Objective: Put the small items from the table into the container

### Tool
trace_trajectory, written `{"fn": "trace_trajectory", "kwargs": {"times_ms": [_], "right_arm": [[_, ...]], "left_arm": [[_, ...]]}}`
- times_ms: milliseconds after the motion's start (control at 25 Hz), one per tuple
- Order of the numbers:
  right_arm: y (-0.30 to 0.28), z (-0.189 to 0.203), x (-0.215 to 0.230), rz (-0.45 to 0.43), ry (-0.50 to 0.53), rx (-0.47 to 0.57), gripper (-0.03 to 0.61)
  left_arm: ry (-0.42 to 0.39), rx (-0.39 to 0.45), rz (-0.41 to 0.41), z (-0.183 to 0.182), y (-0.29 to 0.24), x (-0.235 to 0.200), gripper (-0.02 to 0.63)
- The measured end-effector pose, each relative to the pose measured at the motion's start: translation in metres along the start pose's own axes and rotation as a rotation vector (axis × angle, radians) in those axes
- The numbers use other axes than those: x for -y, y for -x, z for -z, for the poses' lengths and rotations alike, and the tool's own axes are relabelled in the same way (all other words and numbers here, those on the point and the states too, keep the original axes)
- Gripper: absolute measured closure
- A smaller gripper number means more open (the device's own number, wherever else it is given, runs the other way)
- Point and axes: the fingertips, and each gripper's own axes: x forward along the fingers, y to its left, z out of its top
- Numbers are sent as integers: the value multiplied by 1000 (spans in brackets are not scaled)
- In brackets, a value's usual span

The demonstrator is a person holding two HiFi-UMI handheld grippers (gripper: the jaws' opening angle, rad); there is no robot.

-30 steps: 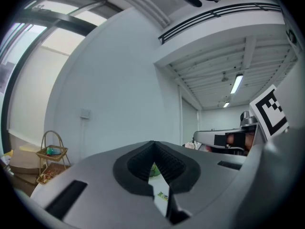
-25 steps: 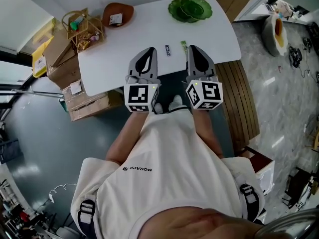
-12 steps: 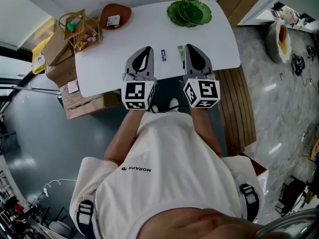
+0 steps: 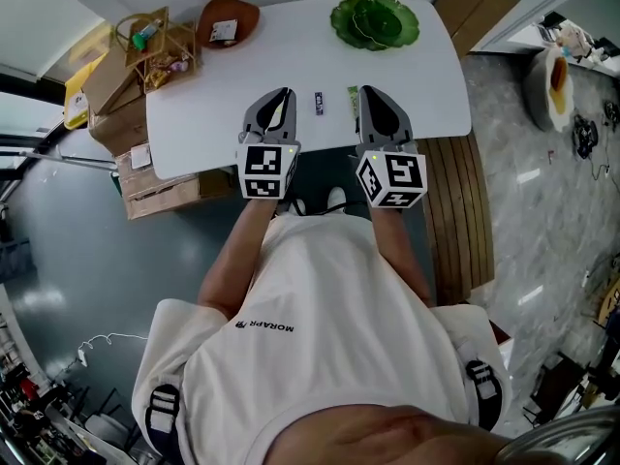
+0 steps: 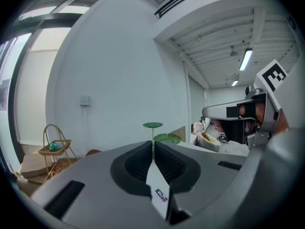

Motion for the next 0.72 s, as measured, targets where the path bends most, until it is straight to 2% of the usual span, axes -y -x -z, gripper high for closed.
{"fn": "trace_trajectory", "kwargs": {"times_ms": [160, 480, 600, 720], "right_arm": [[-3, 6, 2, -8, -4, -8, 571], [-6, 13, 6, -13, -10, -22, 571], [-5, 15, 9, -9, -9, -29, 571], [-4, 16, 16, 5, -19, -32, 571]], "left_arm": [[-36, -73, 9, 27, -11, -5, 609], [-129, -216, 82, 70, -30, -5, 607], [-145, -227, 78, 76, -34, -8, 604], [-176, -251, 82, 82, -37, -10, 571]]}}
